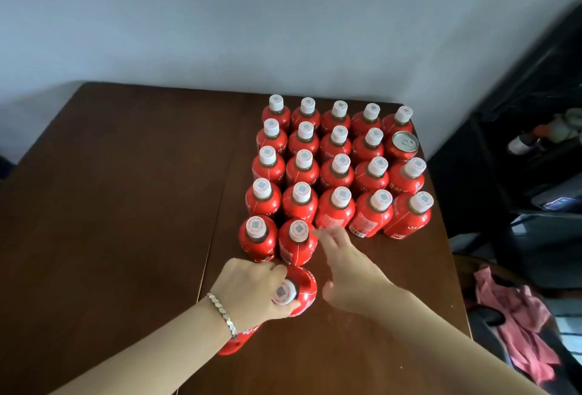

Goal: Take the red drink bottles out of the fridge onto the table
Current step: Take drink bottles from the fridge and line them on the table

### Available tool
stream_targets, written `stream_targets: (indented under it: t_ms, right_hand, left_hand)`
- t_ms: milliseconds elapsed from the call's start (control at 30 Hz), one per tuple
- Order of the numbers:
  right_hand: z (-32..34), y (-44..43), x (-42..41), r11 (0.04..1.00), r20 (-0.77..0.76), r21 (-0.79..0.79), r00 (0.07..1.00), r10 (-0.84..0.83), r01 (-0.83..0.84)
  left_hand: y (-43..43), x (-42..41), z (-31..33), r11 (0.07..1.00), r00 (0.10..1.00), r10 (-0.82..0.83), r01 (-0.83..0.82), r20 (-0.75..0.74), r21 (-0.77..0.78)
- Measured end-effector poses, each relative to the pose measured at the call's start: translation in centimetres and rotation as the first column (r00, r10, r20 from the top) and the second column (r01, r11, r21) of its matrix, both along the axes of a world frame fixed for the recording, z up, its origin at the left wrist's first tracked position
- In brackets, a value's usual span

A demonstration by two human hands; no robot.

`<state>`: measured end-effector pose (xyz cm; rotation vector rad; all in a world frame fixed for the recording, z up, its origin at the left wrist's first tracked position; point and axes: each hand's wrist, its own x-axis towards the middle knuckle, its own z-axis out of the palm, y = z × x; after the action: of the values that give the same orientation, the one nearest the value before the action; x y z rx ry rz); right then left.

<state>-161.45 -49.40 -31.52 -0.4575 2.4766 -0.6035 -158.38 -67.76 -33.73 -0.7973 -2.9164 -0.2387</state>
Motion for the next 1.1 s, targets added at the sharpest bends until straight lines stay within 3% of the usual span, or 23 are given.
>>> stream_targets:
  t_ms: [67,133,300,433,533,633,700,833,967,1100]
  right_hand:
    - [-0.2,0.6,1.2,0.977,-0.023,0.109,0.982,0.187,-0.184]
    - [-1.0,0.7,2.1,0.967,-0.037,0.149,0.976,0.214,-0.207]
    - [-2.9,2.7,3.4,0.988,-0.143,0.037,0.979,-0.145,0.152]
    - [-4.3,5.7,3.0,0.845,-0.065,-0.089,0.844,-0.533,0.527]
    - [-4.9,7.1,1.3,0.735,-0.087,-0.182,0.734,-0.674,0.653]
    - [-5.4,6.9,-0.2,0.716,-0.083,-0.223,0.719,-0.69,0.661]
    - [-6.0,6.6,-0.5,0.701,-0.055,-0.241,0.712,-0.7,0.671]
    - [-7.2,6.3,0.7,0.615,0.044,-0.256,0.645,-0.763,0.745]
    - [-8.9,6.0,2.0,0.492,0.307,-0.2,0.531,-0.79,0.847]
    - [-9.7,5.4,1.6,0.357,0.386,-0.211,0.413,-0.825,0.91]
  left_hand:
    - [0.8,-0.3,0.1,0.999,1.0,-0.006,0.005,0.016,0.045]
    - [2.2,-0.6,0.6,0.998,0.999,-0.007,0.005,0.035,0.055]
    - [5.8,-1.8,1.4,1.0,0.997,0.005,-0.004,0.072,-0.005]
    - [7.9,-3.6,1.4,0.997,0.997,-0.039,0.043,0.064,-0.056]
    - [10.1,-5.6,1.7,0.995,0.998,-0.023,0.029,0.066,-0.092]
    - [11.7,-7.2,1.5,0.989,0.984,0.026,0.001,0.177,-0.151]
    - [12.4,-7.7,0.7,0.979,0.96,0.088,-0.034,0.265,-0.202]
    - [11.0,-6.7,-1.1,0.985,0.997,0.005,0.008,0.076,-0.172]
    - [9.5,-5.3,-3.5,0.987,1.0,0.009,-0.005,0.02,-0.161]
    - [9.8,-5.6,-4.3,0.995,1.0,0.02,-0.022,-0.021,-0.099]
